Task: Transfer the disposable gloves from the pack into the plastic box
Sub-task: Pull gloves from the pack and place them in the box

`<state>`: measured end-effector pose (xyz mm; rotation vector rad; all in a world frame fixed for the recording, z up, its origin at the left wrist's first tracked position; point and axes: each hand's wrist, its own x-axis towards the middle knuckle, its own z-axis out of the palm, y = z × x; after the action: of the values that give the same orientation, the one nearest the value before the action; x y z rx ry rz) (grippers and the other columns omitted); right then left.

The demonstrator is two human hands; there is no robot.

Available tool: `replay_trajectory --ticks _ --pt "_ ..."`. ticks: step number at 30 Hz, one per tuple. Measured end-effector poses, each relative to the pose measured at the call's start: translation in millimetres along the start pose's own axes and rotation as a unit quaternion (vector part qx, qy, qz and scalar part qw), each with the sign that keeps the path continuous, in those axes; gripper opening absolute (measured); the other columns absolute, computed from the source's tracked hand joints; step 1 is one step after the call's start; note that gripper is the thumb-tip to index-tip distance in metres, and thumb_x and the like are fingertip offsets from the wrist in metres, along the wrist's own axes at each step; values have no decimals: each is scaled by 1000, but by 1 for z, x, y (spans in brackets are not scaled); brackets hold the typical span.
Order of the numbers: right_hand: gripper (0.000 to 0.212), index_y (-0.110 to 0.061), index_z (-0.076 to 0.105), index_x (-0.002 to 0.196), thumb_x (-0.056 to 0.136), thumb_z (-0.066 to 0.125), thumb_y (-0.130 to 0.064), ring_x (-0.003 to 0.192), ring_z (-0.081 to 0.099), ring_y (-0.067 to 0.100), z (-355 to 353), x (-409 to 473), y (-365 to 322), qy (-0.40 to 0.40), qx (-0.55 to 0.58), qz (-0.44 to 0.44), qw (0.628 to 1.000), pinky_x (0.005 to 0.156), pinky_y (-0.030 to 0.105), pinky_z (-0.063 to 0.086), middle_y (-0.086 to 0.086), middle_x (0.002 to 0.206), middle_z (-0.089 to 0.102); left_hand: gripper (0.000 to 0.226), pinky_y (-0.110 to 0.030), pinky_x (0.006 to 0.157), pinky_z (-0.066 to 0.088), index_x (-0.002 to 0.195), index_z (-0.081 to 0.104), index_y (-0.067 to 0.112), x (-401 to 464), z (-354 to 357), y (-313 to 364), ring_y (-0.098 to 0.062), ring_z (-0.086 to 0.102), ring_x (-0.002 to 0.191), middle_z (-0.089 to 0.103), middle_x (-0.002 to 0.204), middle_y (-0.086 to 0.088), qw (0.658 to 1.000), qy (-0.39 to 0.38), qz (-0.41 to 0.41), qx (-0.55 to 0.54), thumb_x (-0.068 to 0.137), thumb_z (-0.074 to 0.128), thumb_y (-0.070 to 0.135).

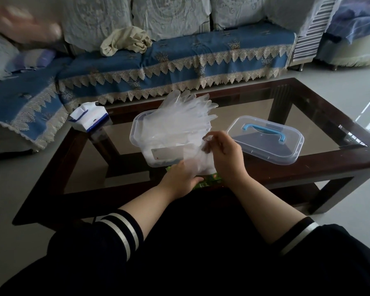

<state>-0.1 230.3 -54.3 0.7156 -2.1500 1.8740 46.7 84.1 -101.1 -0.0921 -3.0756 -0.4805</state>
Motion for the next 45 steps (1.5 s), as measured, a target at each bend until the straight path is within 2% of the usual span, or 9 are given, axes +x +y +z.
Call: replay_trajectory --ticks 5,12,17,21,24,29,34,39,45 --pt "19 -2 60 95 93 43 8 66 58 6 -1 0 -5 59 33 -53 996 66 28 52 -5 73 60 49 -40 104 43 135 53 11 0 0 -1 -29 51 124 56 133 -10 1000 -15 4 -17 92 64 31" --pt "18 3 53 93 96 37 -1 77 51 -12 -16 6 -21 226 66 -146 961 72 8 42 -9 83 50 40 -36 98 34 129 57 11 0 -4 2 -33 46 124 51 130 -14 992 -63 -55 98 97 53 35" --pt "16 3 58 98 98 43 -3 76 54 -10 -26 10 -5 175 -3 -92 980 70 13 45 -19 88 54 48 -32 104 35 142 44 14 -14 -29 -11 -26 44 131 48 143 -7 995 -41 -92 -18 96 57 21" --pt "19 2 57 101 97 44 -11 69 57 11 -26 9 -2 125 -28 -79 989 65 31 50 -15 85 57 15 -33 85 51 103 69 28 -38 -65 -19 -15 64 93 71 106 5 982 -62 -171 50 96 55 29" --pt "19 -2 57 101 99 45 -17 67 57 24 -22 7 -1 117 -40 -59 991 64 46 51 5 81 64 36 -31 64 51 79 65 22 -52 -108 12 -14 62 66 64 69 6 982 -16 -170 78 93 51 52" --pt "19 -8 56 104 98 46 -24 62 59 30 -13 7 -3 141 -49 -11 989 62 53 50 4 73 63 78 -32 86 50 134 38 25 -28 -141 88 -14 61 105 63 119 3 991 103 -67 -60 75 37 76" --pt "19 -12 53 113 100 45 -24 69 63 27 -11 7 -4 134 -64 22 989 67 52 51 -7 75 61 56 -42 81 53 148 24 21 19 -98 98 -23 65 91 68 106 -4 984 130 -36 -114 99 50 24" --pt "22 -25 47 114 96 52 -36 55 55 21 -21 13 7 146 -30 41 988 60 49 50 2 62 59 11 -52 64 53 108 41 14 35 -101 90 -29 63 73 64 86 -10 978 187 39 -86 99 41 7" --pt "19 -22 46 111 96 56 -27 57 50 8 -42 28 18 216 53 106 969 61 29 46 -7 66 55 43 -38 88 53 68 57 21 58 -148 58 -22 64 99 67 99 -6 988 102 5 -119 87 37 -12"
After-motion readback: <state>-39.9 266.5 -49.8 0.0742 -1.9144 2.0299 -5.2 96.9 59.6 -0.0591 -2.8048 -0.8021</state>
